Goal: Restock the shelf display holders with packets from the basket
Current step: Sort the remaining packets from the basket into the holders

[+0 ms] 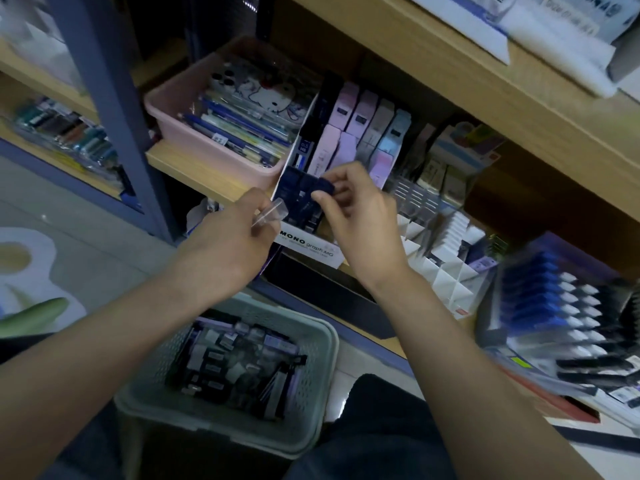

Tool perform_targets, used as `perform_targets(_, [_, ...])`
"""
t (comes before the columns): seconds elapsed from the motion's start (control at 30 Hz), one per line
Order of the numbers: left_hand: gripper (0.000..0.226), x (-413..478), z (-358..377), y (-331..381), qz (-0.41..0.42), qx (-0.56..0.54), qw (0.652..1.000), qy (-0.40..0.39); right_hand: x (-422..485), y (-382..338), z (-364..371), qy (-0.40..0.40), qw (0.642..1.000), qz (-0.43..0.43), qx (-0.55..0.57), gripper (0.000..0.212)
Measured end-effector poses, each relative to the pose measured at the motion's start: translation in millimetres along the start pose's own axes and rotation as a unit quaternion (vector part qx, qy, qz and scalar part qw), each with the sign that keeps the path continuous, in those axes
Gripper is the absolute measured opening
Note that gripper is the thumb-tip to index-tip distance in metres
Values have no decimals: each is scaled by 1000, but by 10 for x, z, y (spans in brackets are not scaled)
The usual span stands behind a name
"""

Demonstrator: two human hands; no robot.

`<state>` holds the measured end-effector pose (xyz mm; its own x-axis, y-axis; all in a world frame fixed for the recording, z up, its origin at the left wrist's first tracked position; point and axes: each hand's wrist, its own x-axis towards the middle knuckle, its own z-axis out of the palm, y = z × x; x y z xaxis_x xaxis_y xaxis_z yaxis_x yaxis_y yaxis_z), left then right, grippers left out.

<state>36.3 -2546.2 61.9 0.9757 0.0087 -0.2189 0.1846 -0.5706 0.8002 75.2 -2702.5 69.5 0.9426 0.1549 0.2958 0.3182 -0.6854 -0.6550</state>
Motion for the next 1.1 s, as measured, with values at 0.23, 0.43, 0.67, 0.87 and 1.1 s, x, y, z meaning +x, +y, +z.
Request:
perform_targets(0.23, [21,4,-131,-73,-36,-19,999,14,85,-45,224,-20,999,-33,-32,17])
perform_targets(0.43, [24,-2,-192,-77,-5,-41,998,36,90,-135,318,-37,986,-82,-143,21])
perform_targets(0.67, [22,-2,-203,-69,26,-54,998,4,80,-196,278,0,997,-29,-76,10])
perform_targets(0.87, [15,11,-92,-14,10,-104,994,-43,-95,-293,68,-128,965,116,197,13])
perform_targets(1.1, [11,-27,-6,103,123,-79,989,-13,-271,-204,-197,-101,930,182,302,2])
